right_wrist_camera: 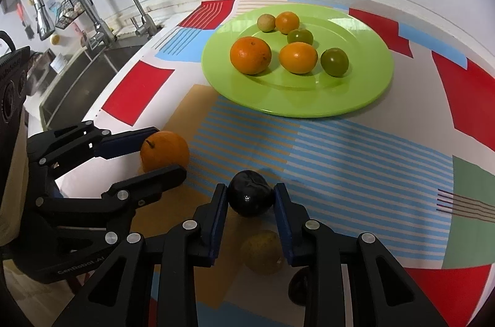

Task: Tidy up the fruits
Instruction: 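Grasp the large stemmed orange with the left tool while the right tool grasps a dark plum, then carry the orange and the dark plum over the green plate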

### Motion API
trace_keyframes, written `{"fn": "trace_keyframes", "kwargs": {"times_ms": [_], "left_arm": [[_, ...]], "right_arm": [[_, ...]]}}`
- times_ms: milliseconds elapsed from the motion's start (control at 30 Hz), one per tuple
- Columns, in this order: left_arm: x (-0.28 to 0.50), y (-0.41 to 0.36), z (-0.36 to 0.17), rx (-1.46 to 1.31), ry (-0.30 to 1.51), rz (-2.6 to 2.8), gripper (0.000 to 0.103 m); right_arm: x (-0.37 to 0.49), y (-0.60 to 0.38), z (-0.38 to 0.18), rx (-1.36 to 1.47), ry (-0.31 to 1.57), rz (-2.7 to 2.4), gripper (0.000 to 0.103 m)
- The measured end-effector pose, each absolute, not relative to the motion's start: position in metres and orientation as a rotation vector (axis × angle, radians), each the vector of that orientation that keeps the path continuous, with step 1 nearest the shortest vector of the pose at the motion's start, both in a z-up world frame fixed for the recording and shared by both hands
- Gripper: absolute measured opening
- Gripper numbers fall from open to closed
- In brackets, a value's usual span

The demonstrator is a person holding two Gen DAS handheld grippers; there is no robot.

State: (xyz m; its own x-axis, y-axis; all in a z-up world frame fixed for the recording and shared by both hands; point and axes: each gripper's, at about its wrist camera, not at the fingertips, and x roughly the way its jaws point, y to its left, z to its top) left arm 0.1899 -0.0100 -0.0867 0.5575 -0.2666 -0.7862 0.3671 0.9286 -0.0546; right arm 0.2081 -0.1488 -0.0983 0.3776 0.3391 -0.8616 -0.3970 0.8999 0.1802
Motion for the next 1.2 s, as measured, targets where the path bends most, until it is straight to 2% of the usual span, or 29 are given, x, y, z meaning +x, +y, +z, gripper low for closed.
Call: {"fn": "trace_keyframes", "kwargs": {"times_ms": [1200], "left_arm": [[0.185, -0.013, 0.0, 0.122, 0.663, -0.323, 0.041]], "right_arm": [[0.2, -0.171, -0.012, 0.028, 0.808, 0.415, 0.031]]}}
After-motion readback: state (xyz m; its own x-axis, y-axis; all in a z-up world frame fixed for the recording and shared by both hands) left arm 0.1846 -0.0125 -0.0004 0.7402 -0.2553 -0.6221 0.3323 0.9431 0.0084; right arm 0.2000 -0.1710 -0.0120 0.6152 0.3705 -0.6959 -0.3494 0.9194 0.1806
